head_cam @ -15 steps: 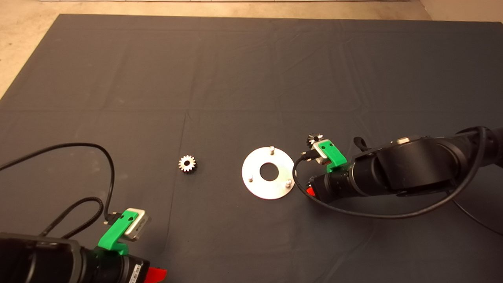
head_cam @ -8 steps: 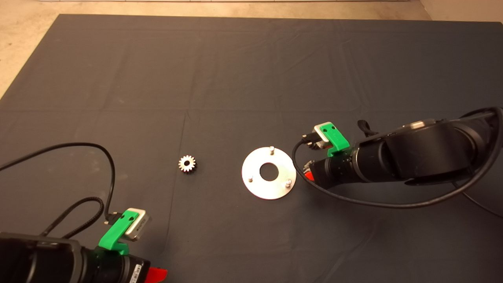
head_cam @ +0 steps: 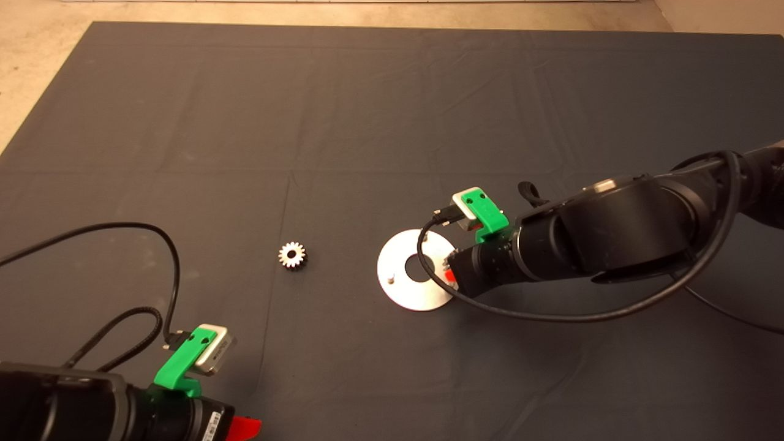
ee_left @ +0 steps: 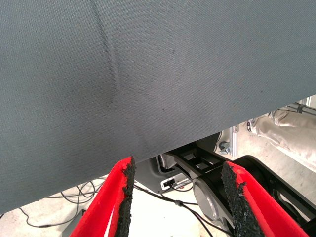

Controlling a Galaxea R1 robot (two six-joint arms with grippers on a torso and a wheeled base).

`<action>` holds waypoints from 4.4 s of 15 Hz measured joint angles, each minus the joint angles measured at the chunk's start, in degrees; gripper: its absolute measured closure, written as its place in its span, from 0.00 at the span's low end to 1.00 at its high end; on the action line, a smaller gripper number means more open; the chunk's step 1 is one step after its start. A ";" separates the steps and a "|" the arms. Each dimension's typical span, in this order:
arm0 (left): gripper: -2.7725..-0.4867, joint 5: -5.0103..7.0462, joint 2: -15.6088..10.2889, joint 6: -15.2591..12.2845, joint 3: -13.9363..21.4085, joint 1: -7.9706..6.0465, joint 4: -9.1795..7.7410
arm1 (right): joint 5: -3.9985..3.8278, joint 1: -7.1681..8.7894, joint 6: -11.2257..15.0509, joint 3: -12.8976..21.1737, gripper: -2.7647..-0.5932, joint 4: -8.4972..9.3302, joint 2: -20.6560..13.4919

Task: Install three planetary gears onto the carrier pins

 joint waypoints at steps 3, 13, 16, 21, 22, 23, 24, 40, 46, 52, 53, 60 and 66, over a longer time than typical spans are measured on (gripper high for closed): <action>0.70 -0.02 0.00 0.00 0.00 0.00 0.00 | -0.04 0.00 -0.02 -0.88 0.85 1.46 0.52; 0.70 -0.20 0.00 0.00 0.00 -0.28 0.00 | -0.04 -0.04 -0.20 -1.74 0.86 3.67 0.68; 0.70 -0.26 0.00 0.00 0.00 -0.30 0.00 | -0.06 -0.93 -0.27 -1.74 0.86 3.70 0.68; 0.70 -0.26 0.00 0.00 0.00 -0.30 0.00 | -0.07 -2.86 -0.77 -1.79 0.86 3.86 0.68; 0.70 -0.26 -0.02 0.00 0.00 -0.30 0.00 | -0.07 -3.18 -0.88 -1.81 0.86 3.86 0.68; 0.70 -0.28 -0.02 0.00 0.00 -0.30 0.00 | -0.07 -3.34 -0.90 -1.82 0.86 3.84 0.68; 0.70 -0.28 -0.02 0.00 0.00 -0.30 0.02 | -0.07 -3.36 -1.10 -1.93 0.86 3.86 0.68; 0.70 -0.29 -0.06 0.00 0.00 -0.30 0.47 | -0.32 -3.51 -5.49 -7.53 0.86 3.92 3.99; 0.70 -0.30 -0.07 -0.02 0.00 -0.30 0.57 | -0.29 -3.51 -5.62 -7.58 0.86 3.92 3.96; 0.70 -0.83 -0.09 -0.02 0.00 -0.30 0.58 | -0.09 -3.54 -5.62 -7.57 0.86 3.92 3.81; 0.70 -0.85 -0.09 -0.02 0.00 -0.30 0.59 | -0.09 -3.54 -5.64 -7.58 0.85 3.92 3.83; 0.70 -0.86 -0.22 -0.02 0.00 -0.30 0.59 | -0.09 -3.52 -5.64 -7.55 0.83 3.92 3.83; 0.70 -0.86 -0.20 -0.02 0.00 -0.30 0.59 | -0.09 -3.51 -6.06 -7.57 0.82 3.92 3.83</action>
